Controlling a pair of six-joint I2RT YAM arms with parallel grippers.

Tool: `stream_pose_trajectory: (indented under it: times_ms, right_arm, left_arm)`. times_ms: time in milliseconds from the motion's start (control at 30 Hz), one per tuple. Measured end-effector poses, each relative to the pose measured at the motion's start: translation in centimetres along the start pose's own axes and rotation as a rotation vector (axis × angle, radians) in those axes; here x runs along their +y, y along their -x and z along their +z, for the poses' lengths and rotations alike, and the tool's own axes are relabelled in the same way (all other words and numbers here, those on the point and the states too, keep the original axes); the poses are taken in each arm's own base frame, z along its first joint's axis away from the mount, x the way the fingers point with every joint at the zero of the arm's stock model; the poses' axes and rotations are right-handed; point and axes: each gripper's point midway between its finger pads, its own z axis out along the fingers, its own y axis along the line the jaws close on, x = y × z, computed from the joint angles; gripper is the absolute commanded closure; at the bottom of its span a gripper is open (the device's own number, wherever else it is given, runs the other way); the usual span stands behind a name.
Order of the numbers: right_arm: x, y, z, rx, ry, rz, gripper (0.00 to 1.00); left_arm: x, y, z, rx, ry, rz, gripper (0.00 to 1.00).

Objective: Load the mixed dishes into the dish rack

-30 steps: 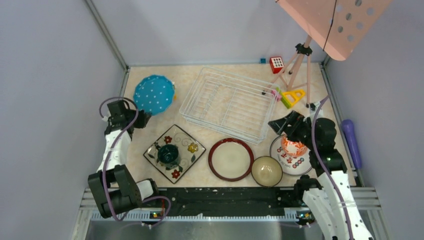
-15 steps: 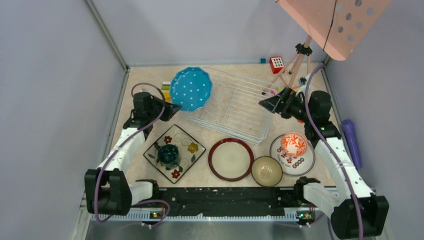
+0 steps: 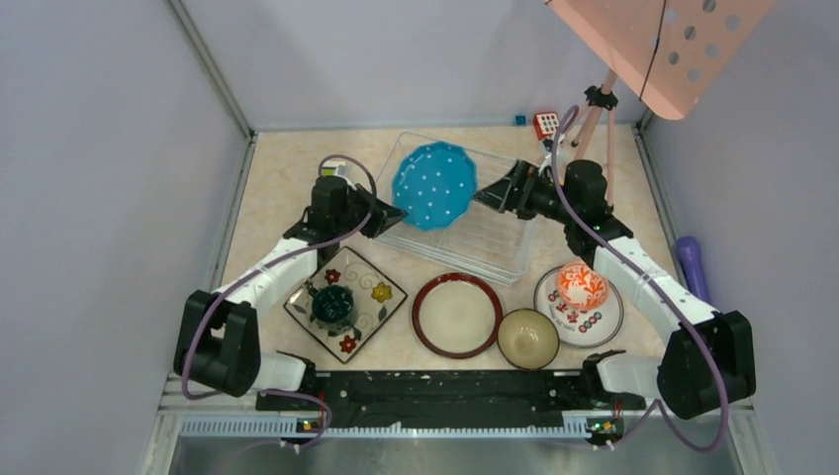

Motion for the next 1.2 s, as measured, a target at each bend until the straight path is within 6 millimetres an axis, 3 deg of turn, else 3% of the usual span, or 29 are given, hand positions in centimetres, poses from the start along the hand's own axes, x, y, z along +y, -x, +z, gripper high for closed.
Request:
stream_pose_trajectory:
  times_ms: [267, 500, 567, 600, 667, 700, 833, 933, 1067, 1200]
  right_arm:
    - [0.2, 2.3, 2.1, -0.053, -0.009, -0.014, 0.16]
    - [-1.6, 2.1, 4.2, -0.039, -0.059, 0.017, 0.27]
    - [-2.0, 1.8, 4.8, -0.024, -0.066, 0.027, 0.38]
    - [-2.1, 1.6, 5.1, -0.016, -0.067, 0.033, 0.5]
    - [-2.1, 1.4, 5.6, -0.003, -0.062, 0.034, 0.85]
    - [-2.0, 1.4, 5.8, 0.002, -0.056, 0.032, 1.0]
    - [-2.6, 2.0, 6.6, 0.007, -0.078, 0.027, 1.0]
    - [-2.4, 3.1, 7.4, 0.008, -0.087, -0.03, 1.0]
    - [-3.0, 4.3, 7.9, -0.003, -0.124, -0.122, 1.0]
    - [-3.7, 6.7, 8.9, -0.049, -0.162, -0.266, 1.0]
  left_arm:
    - [0.0, -1.1, 1.2, 0.037, -0.007, 0.026, 1.0]
    - [-0.6, -1.6, 1.2, 0.057, -0.037, 0.055, 1.0]
    - [-0.9, -1.8, 1.2, 0.065, -0.051, 0.07, 1.0]
    - [-1.0, -1.9, 1.2, 0.069, -0.059, 0.078, 1.0]
    - [-1.3, -2.1, 1.1, 0.078, -0.074, 0.096, 1.0]
    - [-1.4, -2.1, 1.1, 0.079, -0.077, 0.106, 0.96]
    - [-1.9, -1.6, 1.0, 0.058, -0.073, 0.159, 0.57]
    - [-2.4, -0.7, 0.3, 0.011, -0.066, 0.196, 0.35]
    - [-5.1, 1.1, -2.2, -0.104, -0.105, 0.267, 0.3]
    - [-6.6, 2.8, -4.5, -0.189, -0.103, 0.352, 0.3]
